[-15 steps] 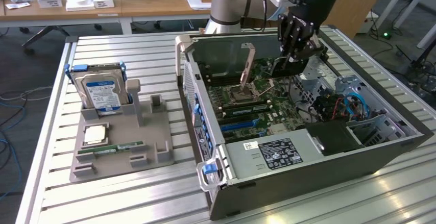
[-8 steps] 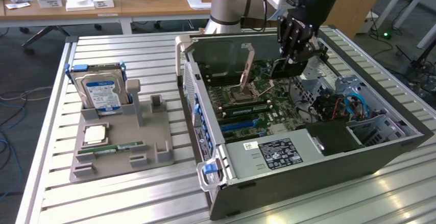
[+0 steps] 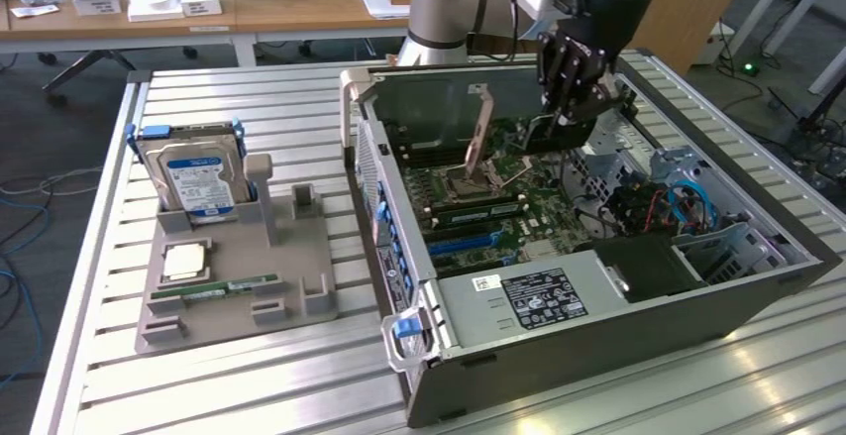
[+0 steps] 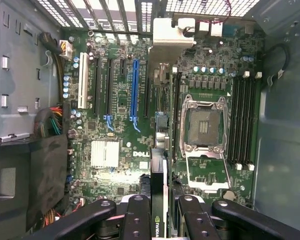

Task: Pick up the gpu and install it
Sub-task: 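Insert the gpu into the slot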

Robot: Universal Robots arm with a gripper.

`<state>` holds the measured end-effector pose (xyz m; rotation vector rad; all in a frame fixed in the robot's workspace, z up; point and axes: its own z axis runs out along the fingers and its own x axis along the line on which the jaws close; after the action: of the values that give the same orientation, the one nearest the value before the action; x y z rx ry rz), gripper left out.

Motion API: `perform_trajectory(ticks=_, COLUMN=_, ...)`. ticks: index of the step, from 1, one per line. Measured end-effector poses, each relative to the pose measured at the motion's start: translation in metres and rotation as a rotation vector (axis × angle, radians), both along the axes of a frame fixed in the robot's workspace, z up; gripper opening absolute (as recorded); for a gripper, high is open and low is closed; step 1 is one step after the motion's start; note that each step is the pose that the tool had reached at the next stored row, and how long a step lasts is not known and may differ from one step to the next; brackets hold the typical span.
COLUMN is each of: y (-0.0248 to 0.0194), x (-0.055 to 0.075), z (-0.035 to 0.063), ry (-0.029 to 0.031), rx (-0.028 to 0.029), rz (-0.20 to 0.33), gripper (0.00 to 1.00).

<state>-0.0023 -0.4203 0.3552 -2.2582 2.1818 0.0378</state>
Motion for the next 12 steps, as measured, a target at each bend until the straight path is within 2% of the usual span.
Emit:
perform_trajectory(ticks=8, y=0.0000, x=-0.0014, z=-0.0066, ry=-0.0018, rx=-0.0004, rz=0.000, gripper=0.26)
perform_trajectory(ticks=12, y=0.0000, x=-0.0026, z=-0.0107, ry=-0.0050, rx=-0.0003, rz=0.000, gripper=0.26)
